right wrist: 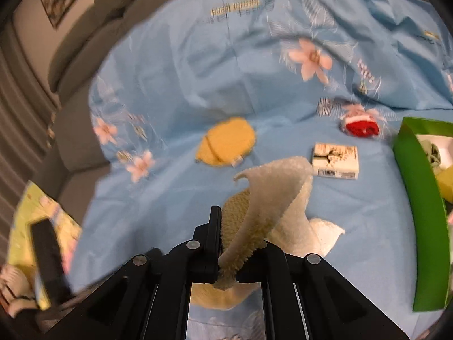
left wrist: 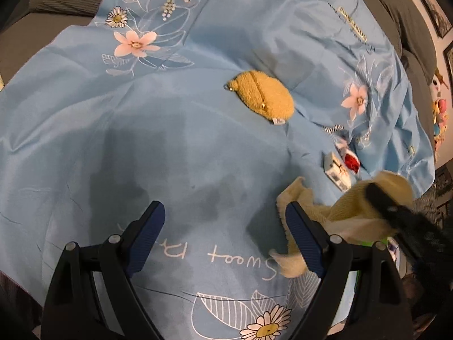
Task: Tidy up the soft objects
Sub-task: 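Carry the towel cloth in the right tool over the green box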
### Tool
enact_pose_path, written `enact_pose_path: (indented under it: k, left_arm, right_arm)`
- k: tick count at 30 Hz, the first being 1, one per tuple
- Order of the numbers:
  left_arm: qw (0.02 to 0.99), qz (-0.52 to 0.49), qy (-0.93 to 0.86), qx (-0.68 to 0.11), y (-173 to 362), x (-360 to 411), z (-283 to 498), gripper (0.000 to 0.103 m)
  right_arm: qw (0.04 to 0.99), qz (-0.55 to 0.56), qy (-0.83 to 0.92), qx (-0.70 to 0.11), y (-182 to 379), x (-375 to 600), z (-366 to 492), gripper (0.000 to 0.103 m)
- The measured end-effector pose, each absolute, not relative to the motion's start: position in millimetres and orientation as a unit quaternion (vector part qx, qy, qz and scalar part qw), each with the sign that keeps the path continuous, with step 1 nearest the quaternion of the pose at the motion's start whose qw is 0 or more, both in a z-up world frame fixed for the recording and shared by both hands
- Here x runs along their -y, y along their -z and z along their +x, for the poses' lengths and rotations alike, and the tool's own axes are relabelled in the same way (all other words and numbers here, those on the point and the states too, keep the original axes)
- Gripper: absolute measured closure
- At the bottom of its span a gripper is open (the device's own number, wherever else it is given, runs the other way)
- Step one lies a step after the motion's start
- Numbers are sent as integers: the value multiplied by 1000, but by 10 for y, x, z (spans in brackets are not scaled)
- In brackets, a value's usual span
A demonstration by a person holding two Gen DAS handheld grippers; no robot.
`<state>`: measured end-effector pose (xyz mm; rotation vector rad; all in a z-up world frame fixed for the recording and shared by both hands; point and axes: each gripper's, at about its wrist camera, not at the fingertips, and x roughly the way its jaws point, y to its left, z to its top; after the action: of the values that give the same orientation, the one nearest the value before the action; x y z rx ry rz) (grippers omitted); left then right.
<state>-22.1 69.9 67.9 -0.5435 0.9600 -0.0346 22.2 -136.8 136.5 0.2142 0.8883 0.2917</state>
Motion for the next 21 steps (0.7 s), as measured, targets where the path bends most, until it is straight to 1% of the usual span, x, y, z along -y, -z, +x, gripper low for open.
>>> enact_pose_path:
  k: [3, 5, 6, 7, 9, 11, 15, 18, 21]
  left_arm:
    - [855, -244, 18, -457, -656, -645, -212, 16]
    - [854, -243, 18, -459, -622, -612, -196, 16]
    - [852, -247, 27, -461, -612, -592, -185, 16]
    - [848, -254, 47, -462, -608, -545, -179, 16]
    - [847, -256, 77, -460, -622, -451, -175, 16]
    - [846, -246, 103, -462, -629, -314, -176, 16]
    - [842, -222, 132, -474, -575, -74, -165, 17]
    - [838, -208, 153, -481, -515, 91, -139, 18]
    - [833, -204, 155, -490, -432, 191, -63, 20]
  right_arm:
    - [863, 115, -131, -474, -1042, 1463, 332, 94]
    - [856, 108, -111, -494, -905, 1539, 370, 85]
    - [855, 106, -102, -498, -872, 1579, 383, 70]
    - [855, 105, -96, -499, -869, 1620, 388, 47]
    - [856, 102, -96, -497, -944, 1680, 377, 25]
    - [864, 98, -110, -481, -1079, 1750, 335, 23]
    - [865, 82, -105, -483, -1171, 1859, 339, 21]
    - [859, 90, -102, -494, -1128, 1954, 381, 19]
    - [838, 101, -105, -526, -929, 1947, 491, 19]
